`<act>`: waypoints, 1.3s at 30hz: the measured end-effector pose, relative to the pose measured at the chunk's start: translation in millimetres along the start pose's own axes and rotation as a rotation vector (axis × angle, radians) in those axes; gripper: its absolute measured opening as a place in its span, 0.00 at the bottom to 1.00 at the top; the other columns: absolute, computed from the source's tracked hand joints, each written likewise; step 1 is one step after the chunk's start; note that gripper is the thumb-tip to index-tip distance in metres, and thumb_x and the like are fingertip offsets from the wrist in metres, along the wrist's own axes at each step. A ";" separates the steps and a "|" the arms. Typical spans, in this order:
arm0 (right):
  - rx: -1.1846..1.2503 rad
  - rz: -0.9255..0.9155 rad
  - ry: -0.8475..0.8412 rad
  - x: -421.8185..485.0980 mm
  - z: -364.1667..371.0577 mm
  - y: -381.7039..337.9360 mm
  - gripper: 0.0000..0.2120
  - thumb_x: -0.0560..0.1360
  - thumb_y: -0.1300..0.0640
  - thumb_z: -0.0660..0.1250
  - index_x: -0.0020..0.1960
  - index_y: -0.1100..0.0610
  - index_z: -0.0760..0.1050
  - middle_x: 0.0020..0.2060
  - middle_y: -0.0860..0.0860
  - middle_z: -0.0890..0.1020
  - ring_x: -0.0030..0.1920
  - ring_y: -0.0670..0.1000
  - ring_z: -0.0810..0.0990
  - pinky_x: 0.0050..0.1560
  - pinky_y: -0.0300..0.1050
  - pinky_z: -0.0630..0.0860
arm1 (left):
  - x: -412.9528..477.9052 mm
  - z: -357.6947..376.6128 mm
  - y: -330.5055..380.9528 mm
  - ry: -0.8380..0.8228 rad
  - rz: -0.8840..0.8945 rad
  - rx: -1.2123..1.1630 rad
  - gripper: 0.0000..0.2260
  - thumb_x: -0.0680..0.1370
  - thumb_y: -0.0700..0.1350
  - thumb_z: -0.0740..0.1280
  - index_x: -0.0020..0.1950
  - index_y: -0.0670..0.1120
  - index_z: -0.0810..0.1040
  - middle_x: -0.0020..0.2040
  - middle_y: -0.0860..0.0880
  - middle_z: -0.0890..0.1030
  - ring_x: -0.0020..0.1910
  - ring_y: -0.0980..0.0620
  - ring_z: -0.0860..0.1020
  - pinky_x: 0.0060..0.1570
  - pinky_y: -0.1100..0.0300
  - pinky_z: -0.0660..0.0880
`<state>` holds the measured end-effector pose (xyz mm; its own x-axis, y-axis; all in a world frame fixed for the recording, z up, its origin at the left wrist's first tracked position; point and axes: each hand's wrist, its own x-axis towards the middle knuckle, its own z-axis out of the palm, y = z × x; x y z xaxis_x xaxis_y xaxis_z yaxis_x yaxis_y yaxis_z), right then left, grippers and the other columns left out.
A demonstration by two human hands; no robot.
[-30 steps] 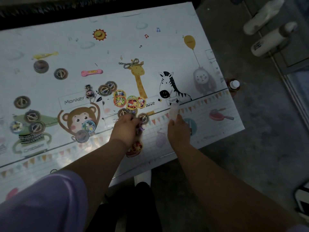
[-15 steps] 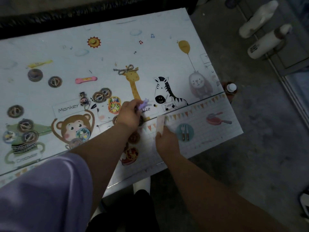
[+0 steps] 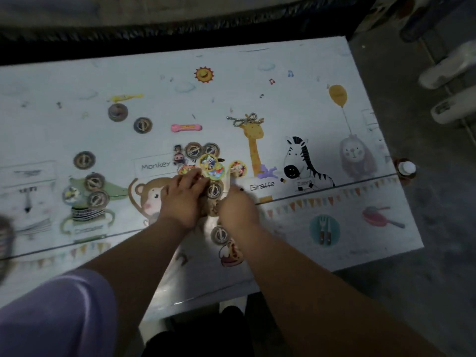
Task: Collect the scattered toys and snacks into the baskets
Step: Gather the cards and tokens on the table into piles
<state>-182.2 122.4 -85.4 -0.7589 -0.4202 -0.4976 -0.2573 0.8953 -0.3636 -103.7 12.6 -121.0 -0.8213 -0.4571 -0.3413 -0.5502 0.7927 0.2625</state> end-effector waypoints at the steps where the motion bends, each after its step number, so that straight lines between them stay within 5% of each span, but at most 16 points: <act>1: 0.004 0.012 0.025 3.4 -4.4 1.1 0.25 0.77 0.62 0.57 0.74 0.58 0.59 0.54 0.58 0.79 0.55 0.59 0.78 0.45 0.45 0.70 | -4.4 -0.6 -3.7 0.019 0.006 -0.021 0.22 0.76 0.53 0.64 0.70 0.55 0.69 0.75 0.50 0.62 0.69 0.41 0.63 0.62 0.45 0.63; 4: -0.061 0.029 0.088 9.9 -14.1 10.3 0.17 0.77 0.59 0.57 0.66 0.60 0.68 0.53 0.58 0.80 0.55 0.59 0.79 0.49 0.47 0.73 | -26.5 2.5 -13.6 0.045 0.127 -0.036 0.27 0.71 0.63 0.62 0.66 0.52 0.71 0.69 0.46 0.69 0.65 0.42 0.67 0.58 0.44 0.67; 8: -0.152 -0.057 0.076 9.1 -13.9 5.4 0.21 0.78 0.61 0.56 0.71 0.57 0.65 0.53 0.59 0.81 0.54 0.60 0.79 0.49 0.48 0.73 | -55.1 21.3 -7.8 -0.030 0.277 0.009 0.33 0.64 0.70 0.63 0.65 0.56 0.72 0.67 0.46 0.72 0.65 0.42 0.70 0.58 0.42 0.67; 11: -0.171 -0.157 0.020 10.9 -9.6 -10.8 0.20 0.78 0.61 0.56 0.70 0.57 0.66 0.53 0.60 0.80 0.55 0.61 0.79 0.50 0.50 0.73 | -69.5 35.6 3.6 -0.062 0.466 0.029 0.29 0.66 0.71 0.62 0.64 0.63 0.71 0.69 0.51 0.69 0.68 0.45 0.65 0.60 0.47 0.61; 15: -0.212 -0.063 0.013 16.5 -9.9 -8.1 0.19 0.79 0.60 0.53 0.69 0.60 0.66 0.56 0.58 0.79 0.56 0.60 0.78 0.51 0.50 0.74 | -80.1 52.4 6.1 -0.007 0.693 0.116 0.16 0.70 0.62 0.62 0.57 0.65 0.75 0.72 0.53 0.68 0.71 0.44 0.63 0.59 0.41 0.70; 22: -0.103 -0.096 0.052 14.0 -4.0 -9.1 0.14 0.80 0.56 0.54 0.58 0.61 0.73 0.50 0.61 0.81 0.52 0.61 0.79 0.48 0.49 0.73 | -48.6 23.6 -37.9 0.048 0.343 0.187 0.20 0.76 0.57 0.57 0.68 0.67 0.66 0.75 0.51 0.64 0.73 0.41 0.64 0.65 0.38 0.63; 27: -0.108 -0.111 0.086 14.4 3.4 -29.0 0.16 0.81 0.58 0.54 0.62 0.68 0.69 0.62 0.63 0.72 0.61 0.61 0.73 0.58 0.51 0.70 | -32.2 5.4 -65.1 0.126 0.258 -0.042 0.14 0.75 0.56 0.59 0.55 0.61 0.80 0.69 0.51 0.72 0.66 0.42 0.71 0.60 0.43 0.66; 31: 0.052 -0.127 0.133 25.9 9.6 -43.3 0.12 0.79 0.62 0.58 0.56 0.69 0.71 0.57 0.64 0.73 0.58 0.62 0.73 0.58 0.52 0.69 | 1.5 -18.1 -76.1 0.270 0.000 -0.200 0.15 0.76 0.52 0.59 0.60 0.52 0.79 0.62 0.48 0.76 0.60 0.43 0.74 0.58 0.51 0.69; 34: 0.214 -0.100 0.133 33.1 11.2 -50.9 0.15 0.76 0.61 0.59 0.61 0.66 0.71 0.58 0.61 0.75 0.57 0.61 0.74 0.57 0.51 0.70 | 38.5 -38.1 -77.8 0.213 -0.193 -0.295 0.17 0.78 0.47 0.60 0.66 0.46 0.73 0.63 0.43 0.73 0.61 0.41 0.71 0.60 0.52 0.69; 39: 0.310 -0.102 0.098 49.4 9.9 -63.8 0.24 0.74 0.57 0.61 0.69 0.60 0.66 0.61 0.58 0.76 0.60 0.59 0.75 0.59 0.51 0.73 | 83.3 -44.2 -72.0 0.074 -0.233 -0.178 0.17 0.78 0.54 0.59 0.63 0.47 0.72 0.60 0.43 0.73 0.61 0.41 0.69 0.57 0.49 0.72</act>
<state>-197.3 43.1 -94.6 -0.7961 -0.4760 -0.3737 -0.1526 0.7555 -0.6371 -139.2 -100.4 -128.4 -0.6749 -0.6518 -0.3461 -0.7377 0.5826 0.3412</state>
